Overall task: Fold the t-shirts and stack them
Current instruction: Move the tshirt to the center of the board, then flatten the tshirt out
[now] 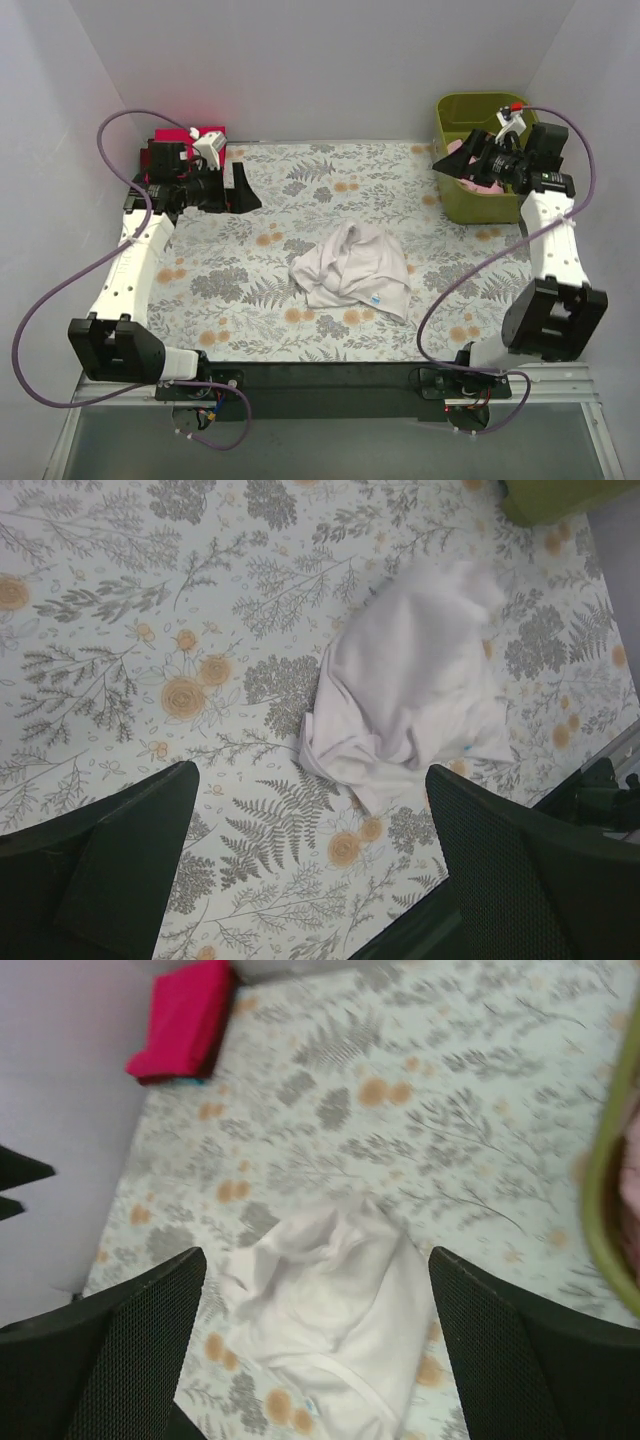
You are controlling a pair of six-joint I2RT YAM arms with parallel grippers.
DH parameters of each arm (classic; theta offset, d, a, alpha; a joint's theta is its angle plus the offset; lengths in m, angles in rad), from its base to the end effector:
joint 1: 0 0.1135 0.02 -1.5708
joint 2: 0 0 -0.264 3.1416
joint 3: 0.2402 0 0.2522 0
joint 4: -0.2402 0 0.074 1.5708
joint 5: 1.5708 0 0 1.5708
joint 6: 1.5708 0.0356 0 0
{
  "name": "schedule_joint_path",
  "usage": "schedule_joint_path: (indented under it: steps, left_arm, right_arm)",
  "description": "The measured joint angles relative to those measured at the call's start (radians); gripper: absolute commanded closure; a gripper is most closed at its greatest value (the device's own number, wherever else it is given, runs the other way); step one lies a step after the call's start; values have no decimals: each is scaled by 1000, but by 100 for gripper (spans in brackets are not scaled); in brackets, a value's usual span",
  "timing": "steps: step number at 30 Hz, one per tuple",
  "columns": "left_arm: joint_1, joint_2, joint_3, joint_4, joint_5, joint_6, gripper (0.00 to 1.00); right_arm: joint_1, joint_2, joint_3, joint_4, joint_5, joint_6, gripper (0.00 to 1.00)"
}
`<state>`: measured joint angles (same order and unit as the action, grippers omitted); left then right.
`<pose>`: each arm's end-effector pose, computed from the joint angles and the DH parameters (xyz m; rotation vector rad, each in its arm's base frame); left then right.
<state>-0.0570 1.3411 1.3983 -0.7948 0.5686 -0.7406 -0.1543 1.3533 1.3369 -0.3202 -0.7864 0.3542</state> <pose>0.2764 -0.0350 0.3745 -0.5077 2.3451 -1.0497 0.3028 -0.0216 0.3945 -0.0607 1.8976 0.8807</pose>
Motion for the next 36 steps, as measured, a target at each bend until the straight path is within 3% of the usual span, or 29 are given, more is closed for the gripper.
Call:
schedule_joint_path:
  steps: [4, 5, 7, 13, 15, 23, 29, 36]
  left_arm:
    - [-65, 52, -92, 33, -19, 19, 14]
    - [-91, 72, -121, 38, -29, 27, 21]
    - [-122, 111, -172, 49, -37, 34, 24]
    - [-223, 195, -279, 74, -38, 22, 25]
    - [-260, 212, -297, 92, -34, 3, 30]
    - [-326, 355, -327, 176, 13, -70, 37]
    - [-354, 429, -318, 216, 15, -103, 49]
    - [-364, 493, -284, 224, -5, -125, 64]
  right_arm:
    - [-36, 212, 79, -188, 34, -208, 11]
    - [-25, 222, 72, -238, 53, -261, 13]
    - [30, 191, 35, -304, 98, -377, 18]
    - [428, -51, -177, -383, 224, -644, 38]
    - [527, -73, -211, -397, 246, -679, 44]
    - [708, 20, -323, -370, 352, -714, 38]
    - [810, 103, -315, -290, 404, -697, 26]
    - [864, 242, -291, -228, 452, -661, 20]
